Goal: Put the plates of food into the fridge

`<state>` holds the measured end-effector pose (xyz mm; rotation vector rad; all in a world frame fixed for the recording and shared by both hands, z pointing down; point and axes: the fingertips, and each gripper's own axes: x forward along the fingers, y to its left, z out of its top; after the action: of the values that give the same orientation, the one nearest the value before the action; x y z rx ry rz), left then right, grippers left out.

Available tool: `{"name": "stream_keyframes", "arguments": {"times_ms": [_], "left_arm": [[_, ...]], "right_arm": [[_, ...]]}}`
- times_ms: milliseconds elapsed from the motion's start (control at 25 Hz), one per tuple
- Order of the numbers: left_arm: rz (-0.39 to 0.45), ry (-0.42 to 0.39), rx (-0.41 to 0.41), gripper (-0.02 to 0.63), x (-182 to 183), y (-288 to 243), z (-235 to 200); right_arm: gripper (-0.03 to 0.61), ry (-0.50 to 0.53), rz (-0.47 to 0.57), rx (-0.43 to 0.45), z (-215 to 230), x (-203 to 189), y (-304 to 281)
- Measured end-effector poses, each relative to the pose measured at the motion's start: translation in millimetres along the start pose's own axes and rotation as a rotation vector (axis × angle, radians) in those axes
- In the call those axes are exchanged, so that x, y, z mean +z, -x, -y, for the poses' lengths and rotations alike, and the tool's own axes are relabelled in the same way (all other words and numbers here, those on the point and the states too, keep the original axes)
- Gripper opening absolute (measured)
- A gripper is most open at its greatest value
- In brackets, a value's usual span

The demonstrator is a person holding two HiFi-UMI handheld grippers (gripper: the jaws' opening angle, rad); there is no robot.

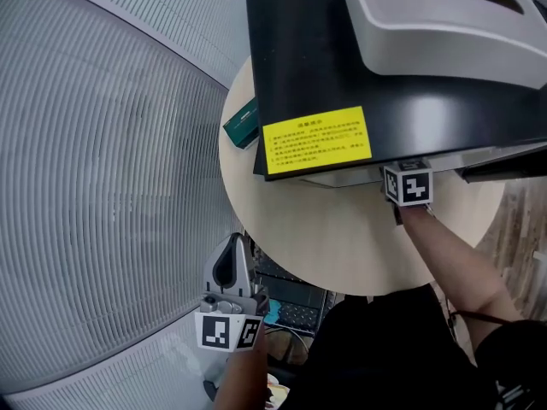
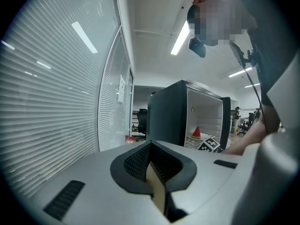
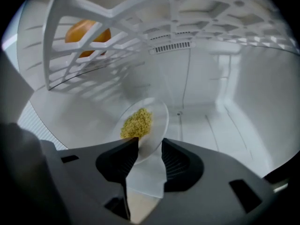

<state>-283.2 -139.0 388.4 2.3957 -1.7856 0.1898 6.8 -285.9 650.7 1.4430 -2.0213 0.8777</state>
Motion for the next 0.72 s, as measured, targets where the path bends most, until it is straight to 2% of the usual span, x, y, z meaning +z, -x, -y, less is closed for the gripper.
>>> {"name": "stream_keyframes", "arguments": {"times_ms": [240, 360, 520, 720], "left_arm": [[-0.001, 0.020, -0.008, 0.006, -0.1, 0.8, 0.6], [-0.003, 0.016, -0.013, 0.006, -0.4, 2.5, 1.7], [-0.001, 0.012, -0.016, 0.006, 0.9, 5.9, 4.8], [0.009, 0.003, -0.010, 0.006, 6.5, 14.6, 4.1]], "right_arm": [[0.158, -0.036, -0.033, -0.021, 11.2, -12.8, -2.1], [0.172, 0.026, -0.029, -0.044, 12.2, -14.1, -2.7], [0.175, 0.170, 0.011, -0.076, 12.6, -7.5, -0.5], [0.175, 0.224, 0.101, -0.059, 4.0, 4.3, 10.1]]}}
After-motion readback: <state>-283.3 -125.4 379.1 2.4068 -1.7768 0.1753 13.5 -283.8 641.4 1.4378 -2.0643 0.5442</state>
